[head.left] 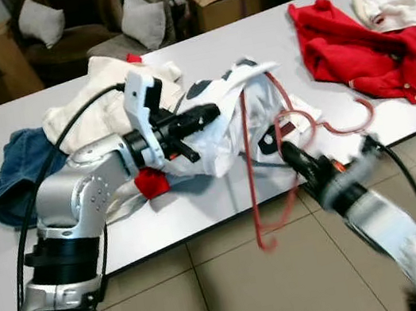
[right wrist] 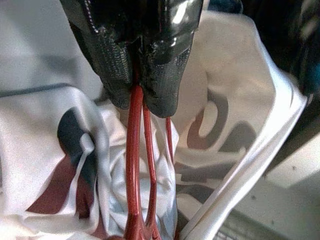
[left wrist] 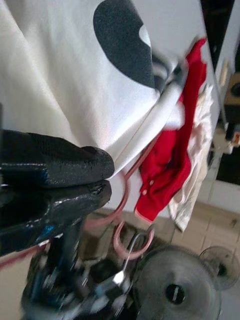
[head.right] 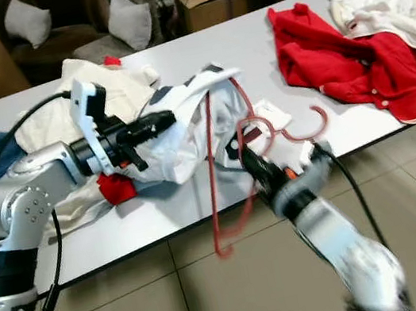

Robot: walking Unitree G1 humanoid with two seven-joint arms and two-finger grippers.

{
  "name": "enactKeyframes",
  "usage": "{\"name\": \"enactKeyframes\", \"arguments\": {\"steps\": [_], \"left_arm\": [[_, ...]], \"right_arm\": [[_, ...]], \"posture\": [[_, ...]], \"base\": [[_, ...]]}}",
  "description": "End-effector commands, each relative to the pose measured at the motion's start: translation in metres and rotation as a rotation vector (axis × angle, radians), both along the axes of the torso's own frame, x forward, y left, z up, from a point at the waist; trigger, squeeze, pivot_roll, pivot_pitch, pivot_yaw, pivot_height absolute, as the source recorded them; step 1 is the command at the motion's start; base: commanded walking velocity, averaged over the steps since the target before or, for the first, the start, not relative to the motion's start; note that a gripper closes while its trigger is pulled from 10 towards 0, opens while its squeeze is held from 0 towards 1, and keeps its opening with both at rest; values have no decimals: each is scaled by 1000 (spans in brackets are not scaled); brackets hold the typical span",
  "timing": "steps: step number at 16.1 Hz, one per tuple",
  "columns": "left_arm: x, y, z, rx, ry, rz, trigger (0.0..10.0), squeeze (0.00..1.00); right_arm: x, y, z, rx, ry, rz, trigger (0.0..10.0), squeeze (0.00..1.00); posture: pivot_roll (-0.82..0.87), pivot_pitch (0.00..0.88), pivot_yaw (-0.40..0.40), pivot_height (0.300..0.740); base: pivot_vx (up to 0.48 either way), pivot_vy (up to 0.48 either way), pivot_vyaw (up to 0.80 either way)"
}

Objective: Hang hanger

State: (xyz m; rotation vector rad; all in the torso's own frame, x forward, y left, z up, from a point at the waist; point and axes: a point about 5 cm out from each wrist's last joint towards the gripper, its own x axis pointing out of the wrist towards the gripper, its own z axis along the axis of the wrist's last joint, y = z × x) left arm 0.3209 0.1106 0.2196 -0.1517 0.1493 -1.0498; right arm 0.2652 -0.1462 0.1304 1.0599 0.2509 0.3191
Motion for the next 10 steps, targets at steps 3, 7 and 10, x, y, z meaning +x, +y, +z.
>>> {"name": "enactKeyframes", "arguments": {"steps": [3, 7, 10], "left_arm": [[-8, -7, -9, 25, 34, -42, 0, 0], [-14, -11, -13, 32, 56, -77, 0, 0], [-9, -2, -16, 32, 66, -16, 0, 0]], "right_arm": [[27, 2, 20, 139, -35, -101, 10000, 0], [45, 7, 29, 279, -49, -126, 10000, 0], [51, 9, 42, 332, -86, -103, 10000, 0]], "posture": [[-177, 0, 109, 740], [-169, 0, 103, 740], [-160, 0, 88, 740]], "base": [[0, 0, 0], [0, 0, 0], [0, 0, 0]]}}
